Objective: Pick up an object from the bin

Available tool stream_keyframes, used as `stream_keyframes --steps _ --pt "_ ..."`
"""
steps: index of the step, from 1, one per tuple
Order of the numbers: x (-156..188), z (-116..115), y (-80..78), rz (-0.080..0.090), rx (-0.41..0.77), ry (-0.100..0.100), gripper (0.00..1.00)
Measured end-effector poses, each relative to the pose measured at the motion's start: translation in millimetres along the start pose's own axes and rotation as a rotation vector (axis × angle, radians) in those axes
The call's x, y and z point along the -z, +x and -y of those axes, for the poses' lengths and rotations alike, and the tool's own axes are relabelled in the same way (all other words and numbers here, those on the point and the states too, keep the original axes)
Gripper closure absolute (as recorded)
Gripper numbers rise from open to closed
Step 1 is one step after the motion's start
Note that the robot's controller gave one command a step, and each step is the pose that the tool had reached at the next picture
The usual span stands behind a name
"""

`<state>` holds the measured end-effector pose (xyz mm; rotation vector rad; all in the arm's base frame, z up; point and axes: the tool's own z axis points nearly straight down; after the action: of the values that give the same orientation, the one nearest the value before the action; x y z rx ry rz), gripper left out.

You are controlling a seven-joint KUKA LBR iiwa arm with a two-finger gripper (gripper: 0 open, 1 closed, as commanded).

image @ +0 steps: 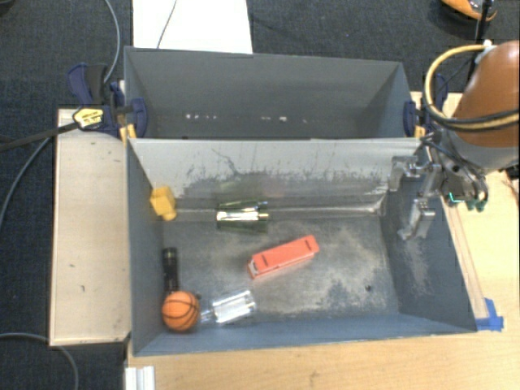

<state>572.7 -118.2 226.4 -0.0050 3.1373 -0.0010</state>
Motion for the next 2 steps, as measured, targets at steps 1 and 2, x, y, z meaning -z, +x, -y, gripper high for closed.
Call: stream_keyframes --steps 1,2 --pt "-41 -32 -3.4 0.01 0.004 0.003 0.0" --pt "-102 -82 -5.6 0.007 0.022 0.0 0.0"
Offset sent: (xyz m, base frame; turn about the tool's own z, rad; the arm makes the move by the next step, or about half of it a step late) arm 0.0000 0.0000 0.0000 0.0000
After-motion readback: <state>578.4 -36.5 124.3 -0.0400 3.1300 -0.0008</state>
